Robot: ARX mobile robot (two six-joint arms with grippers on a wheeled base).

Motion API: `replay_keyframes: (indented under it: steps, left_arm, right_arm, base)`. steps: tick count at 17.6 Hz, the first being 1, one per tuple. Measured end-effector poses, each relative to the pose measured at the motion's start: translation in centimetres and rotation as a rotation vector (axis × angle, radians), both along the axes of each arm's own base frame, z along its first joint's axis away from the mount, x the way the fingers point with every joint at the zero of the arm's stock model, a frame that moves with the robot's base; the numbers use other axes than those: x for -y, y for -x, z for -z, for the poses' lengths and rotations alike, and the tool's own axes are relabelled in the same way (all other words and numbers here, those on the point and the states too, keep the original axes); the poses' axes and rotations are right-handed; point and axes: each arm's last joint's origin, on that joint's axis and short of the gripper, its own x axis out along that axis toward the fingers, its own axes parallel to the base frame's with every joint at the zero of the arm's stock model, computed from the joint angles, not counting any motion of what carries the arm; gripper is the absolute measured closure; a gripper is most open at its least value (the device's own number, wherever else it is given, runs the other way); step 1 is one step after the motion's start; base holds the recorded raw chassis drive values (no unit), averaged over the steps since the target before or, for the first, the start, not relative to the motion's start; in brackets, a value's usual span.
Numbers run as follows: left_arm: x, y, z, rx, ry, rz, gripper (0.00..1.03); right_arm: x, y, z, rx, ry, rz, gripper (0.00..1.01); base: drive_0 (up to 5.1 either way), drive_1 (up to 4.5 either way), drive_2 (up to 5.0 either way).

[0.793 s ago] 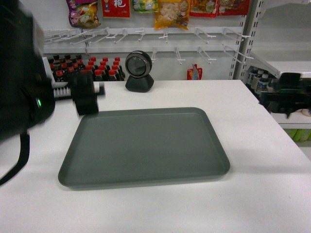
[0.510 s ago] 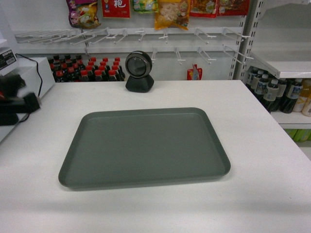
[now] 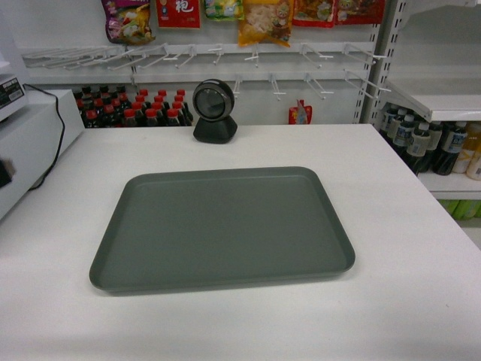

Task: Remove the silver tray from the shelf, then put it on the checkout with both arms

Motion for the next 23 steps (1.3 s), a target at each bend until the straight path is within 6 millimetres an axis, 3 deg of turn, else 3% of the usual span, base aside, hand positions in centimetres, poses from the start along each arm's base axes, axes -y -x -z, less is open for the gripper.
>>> replay_keyframes:
  steps: [3, 6, 8, 10, 23]
  left_arm:
    - [-1.2, 2.5, -0.1, 0.003, 0.001, -0.011, 1.02]
    - [-1.7, 4.4, 0.2, -0.015, 0.0, 0.002, 1.02]
    - [-3.1, 5.8, 0.0, -0.003, 0.002, -0.022, 1.02]
    - [-2.9, 6.7, 0.0, -0.004, 0.002, 0.0, 1.02]
    - [-2.9, 10.2, -0.8, 0.022, 0.002, 0.0, 1.02]
  right_arm:
    - [1.3, 2.7, -0.6, 0.003, 0.001, 0.003, 0.99]
    - [1.2, 4.8, -1.9, 0.02, 0.002, -0.002, 0.99]
    - [1.2, 6.4, -1.6, -0.003, 0.002, -0.003, 0.99]
    - [1.2, 7.4, -1.8, 0.012, 0.002, -0.003, 0.99]
    - [1.2, 11.2, -2.6, 0.037, 0.002, -0.003, 0.99]
  base:
    - [0.0, 0.0, 0.0]
    - [0.0, 0.0, 0.0]
    - [0.0, 0.0, 0.0]
    - [0.0, 0.0, 0.0]
    - [0.0, 0.0, 0.0]
